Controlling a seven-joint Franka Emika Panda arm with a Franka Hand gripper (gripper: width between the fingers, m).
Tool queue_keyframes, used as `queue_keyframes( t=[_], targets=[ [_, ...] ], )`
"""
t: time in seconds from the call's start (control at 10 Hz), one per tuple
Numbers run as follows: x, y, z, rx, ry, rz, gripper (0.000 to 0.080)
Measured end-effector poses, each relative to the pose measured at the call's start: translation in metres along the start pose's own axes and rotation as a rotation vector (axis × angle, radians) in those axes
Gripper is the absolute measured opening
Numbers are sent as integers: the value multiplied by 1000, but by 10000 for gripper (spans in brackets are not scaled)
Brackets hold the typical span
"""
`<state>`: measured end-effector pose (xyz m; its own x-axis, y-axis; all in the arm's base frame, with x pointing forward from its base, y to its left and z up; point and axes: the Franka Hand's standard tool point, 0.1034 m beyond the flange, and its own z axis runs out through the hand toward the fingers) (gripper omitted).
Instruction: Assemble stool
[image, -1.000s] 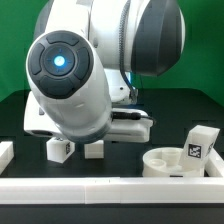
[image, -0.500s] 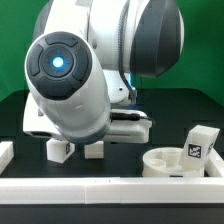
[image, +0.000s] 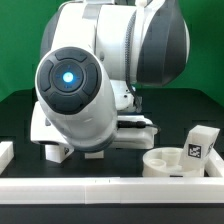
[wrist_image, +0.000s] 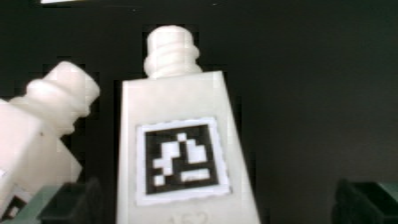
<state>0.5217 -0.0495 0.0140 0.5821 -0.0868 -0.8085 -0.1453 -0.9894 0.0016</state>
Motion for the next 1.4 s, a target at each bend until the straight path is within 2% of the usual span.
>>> queue_keyframes(
  t=[0.3,0.5,0.6,1.0,1.2,1.4],
  targets=[
    [6,7,8,6,13,12,649],
    [6,8,9,6,16,13,379],
    [6,8,9,7,16,14,335],
    [5,9,6,10,20,16,335],
    [-13,6,-17,23,20,21,335],
    [-39,-2,-43,14,10,77,337]
  ],
)
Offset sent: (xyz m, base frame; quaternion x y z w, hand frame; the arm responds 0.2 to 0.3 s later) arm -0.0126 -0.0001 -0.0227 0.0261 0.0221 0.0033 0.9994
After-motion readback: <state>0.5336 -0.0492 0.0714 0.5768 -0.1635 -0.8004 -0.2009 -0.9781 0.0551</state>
